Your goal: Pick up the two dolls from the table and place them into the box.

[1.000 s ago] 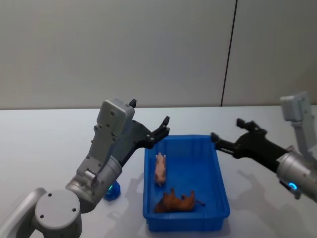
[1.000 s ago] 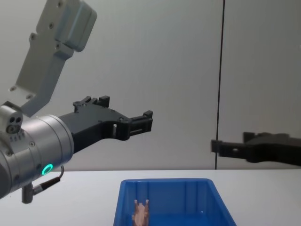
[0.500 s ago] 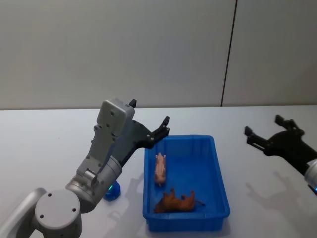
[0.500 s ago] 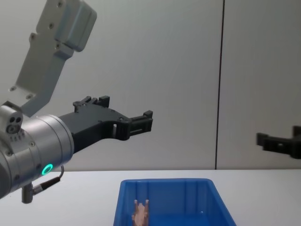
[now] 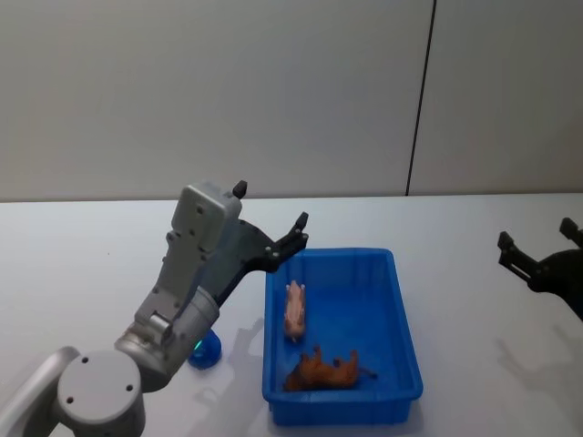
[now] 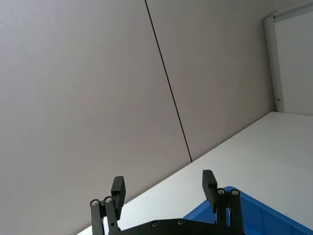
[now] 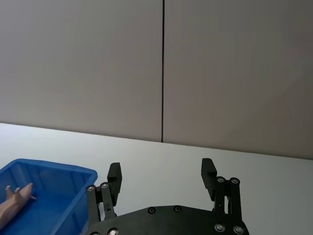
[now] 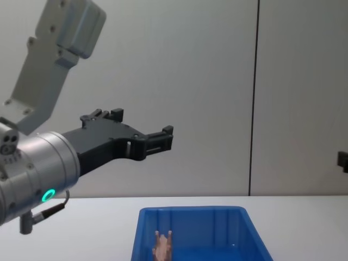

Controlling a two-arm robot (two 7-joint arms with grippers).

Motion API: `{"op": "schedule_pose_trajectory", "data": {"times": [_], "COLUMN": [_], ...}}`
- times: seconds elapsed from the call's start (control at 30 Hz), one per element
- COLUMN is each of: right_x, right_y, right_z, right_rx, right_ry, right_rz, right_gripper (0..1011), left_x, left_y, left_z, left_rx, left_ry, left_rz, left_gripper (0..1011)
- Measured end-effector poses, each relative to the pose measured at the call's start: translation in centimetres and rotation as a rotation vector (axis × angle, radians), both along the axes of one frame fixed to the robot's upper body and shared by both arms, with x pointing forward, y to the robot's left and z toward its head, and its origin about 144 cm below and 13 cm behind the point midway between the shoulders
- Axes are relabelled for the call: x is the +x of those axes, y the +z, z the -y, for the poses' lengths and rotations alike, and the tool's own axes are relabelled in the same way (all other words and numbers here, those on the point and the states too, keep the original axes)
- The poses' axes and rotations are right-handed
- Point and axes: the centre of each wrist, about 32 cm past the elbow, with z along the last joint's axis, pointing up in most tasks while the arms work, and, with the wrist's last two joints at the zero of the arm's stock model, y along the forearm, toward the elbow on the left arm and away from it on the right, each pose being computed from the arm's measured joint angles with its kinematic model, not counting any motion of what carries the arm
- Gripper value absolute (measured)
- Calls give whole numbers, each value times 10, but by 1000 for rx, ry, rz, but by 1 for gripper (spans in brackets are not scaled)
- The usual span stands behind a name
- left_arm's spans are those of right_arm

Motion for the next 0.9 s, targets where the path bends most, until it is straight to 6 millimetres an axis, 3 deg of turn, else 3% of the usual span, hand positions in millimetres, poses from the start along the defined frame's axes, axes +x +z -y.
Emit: {"op": "schedule_pose_trajectory", "data": {"times": [0.43,0.9], "right_x": [-8,-12], "right_y": [-3,-4], "right_z": [5,6], "right_rx": [9,12], "right_ry": [-50,-69], "right_rz": [12,16], "right_gripper": [1001,1001], "left_x": [-16,-46], "left_y": [0,-3], "left_z": [-20,-48], "left_rx": [-2,20], "left_ry": [5,29], "left_rz": [-27,-193], "left_gripper": [1003,1003]}}
